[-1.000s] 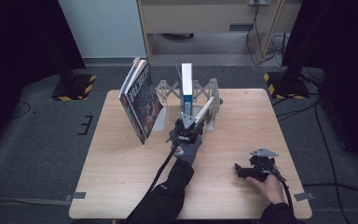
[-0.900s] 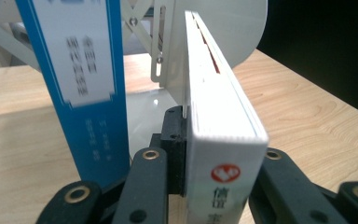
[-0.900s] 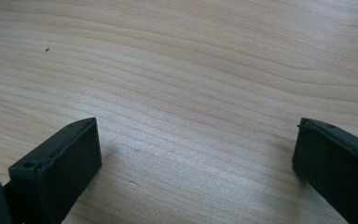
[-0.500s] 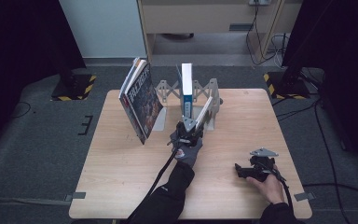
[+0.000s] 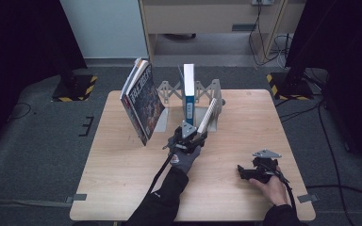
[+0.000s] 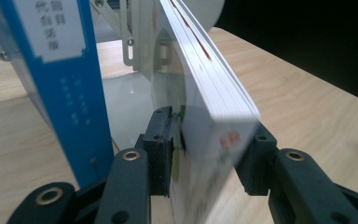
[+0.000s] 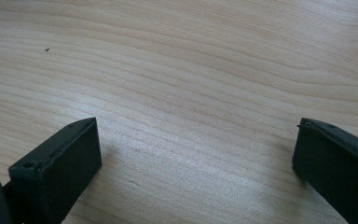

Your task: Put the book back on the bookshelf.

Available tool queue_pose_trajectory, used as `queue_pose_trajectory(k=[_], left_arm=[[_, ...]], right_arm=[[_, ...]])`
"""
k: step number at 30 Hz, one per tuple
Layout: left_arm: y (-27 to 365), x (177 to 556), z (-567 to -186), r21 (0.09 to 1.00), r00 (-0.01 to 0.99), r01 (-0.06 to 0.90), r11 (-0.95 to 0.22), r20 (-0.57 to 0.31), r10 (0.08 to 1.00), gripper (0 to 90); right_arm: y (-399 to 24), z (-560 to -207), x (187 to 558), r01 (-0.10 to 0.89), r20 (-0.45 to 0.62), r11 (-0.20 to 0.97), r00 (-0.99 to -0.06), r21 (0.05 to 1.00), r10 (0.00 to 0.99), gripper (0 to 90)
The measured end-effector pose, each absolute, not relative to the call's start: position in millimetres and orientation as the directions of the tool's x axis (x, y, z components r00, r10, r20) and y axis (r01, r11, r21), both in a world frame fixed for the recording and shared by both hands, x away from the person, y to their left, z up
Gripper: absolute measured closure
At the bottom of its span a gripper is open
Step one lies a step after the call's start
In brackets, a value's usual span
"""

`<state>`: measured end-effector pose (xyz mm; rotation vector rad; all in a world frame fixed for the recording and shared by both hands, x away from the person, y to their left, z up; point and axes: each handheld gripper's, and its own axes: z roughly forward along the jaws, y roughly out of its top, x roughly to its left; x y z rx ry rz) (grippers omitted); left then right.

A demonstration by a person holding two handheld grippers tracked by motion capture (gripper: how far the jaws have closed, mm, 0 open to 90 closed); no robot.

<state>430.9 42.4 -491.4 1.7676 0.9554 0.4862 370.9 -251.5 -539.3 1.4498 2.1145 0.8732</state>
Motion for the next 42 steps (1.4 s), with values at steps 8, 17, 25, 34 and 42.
queue_pose_trajectory(k=[8, 17, 25, 34, 42], left_arm=[[53.1, 421.7, -493.0, 0.908, 0.631, 0.375, -0.186, -0.103, 0.769, 67.7], [49.8, 425.3, -491.2, 0.909, 0.584, 0.396, -0.131, -0.139, 0.800, 71.6], [43.1, 433.3, -489.8, 0.907, 0.566, 0.404, -0.121, -0.144, 0.812, 71.8], [32.7, 446.9, -487.9, 0.898, 0.554, 0.424, -0.116, -0.156, 0.818, 71.3], [22.3, 452.8, -487.0, 0.898, 0.554, 0.426, -0.113, -0.160, 0.817, 70.3]], right_arm=[[-251.5, -539.3, 370.9, 0.662, 0.001, 0.255, -0.360, 0.705, 0.933, 1.4], [-251.5, -539.3, 370.9, 0.662, 0.002, 0.255, -0.361, 0.705, 0.933, 1.4], [-251.5, -539.4, 370.9, 0.661, 0.001, 0.255, -0.360, 0.706, 0.933, 1.4], [-251.5, -539.4, 370.9, 0.661, 0.001, 0.254, -0.360, 0.706, 0.933, 1.4], [-251.5, -539.3, 370.9, 0.662, 0.002, 0.255, -0.361, 0.705, 0.932, 1.4]])
